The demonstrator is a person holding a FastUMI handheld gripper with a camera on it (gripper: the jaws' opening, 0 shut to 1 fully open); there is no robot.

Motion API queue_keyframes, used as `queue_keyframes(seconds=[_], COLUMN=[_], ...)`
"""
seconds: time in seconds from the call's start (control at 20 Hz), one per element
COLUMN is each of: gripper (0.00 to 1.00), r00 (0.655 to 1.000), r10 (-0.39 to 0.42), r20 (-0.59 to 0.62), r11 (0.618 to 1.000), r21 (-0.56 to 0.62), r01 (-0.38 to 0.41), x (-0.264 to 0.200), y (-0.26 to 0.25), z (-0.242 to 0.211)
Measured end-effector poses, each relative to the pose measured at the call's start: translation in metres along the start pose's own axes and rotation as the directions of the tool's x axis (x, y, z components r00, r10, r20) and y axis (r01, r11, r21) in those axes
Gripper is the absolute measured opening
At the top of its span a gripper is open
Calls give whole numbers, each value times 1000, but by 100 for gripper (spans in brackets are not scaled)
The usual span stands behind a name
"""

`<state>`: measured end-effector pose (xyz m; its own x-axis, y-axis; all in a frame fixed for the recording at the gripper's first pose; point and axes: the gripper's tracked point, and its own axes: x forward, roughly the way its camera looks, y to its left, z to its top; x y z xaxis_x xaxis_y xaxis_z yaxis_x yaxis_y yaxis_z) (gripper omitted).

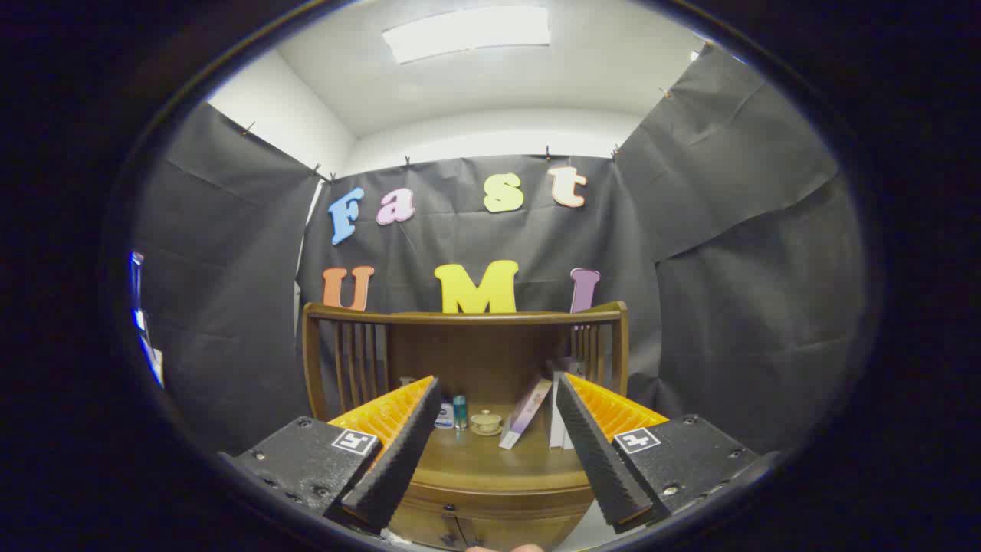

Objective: Pull open the drawer, take out the items inside it, and place them on the countertop above the cabinet.

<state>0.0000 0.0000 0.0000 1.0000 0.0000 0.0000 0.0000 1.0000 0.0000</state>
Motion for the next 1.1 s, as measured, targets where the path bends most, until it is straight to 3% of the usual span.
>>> queue_keyframes(seconds=[0.7, 1.1], gripper=[97, 97], r00=[1000, 1000], r10=[8, 3], r20=[29, 20], r11=[1000, 1000], r21=[-8, 13], r01=[-7, -3], x=[0, 17], y=[17, 43], z=[-21, -73])
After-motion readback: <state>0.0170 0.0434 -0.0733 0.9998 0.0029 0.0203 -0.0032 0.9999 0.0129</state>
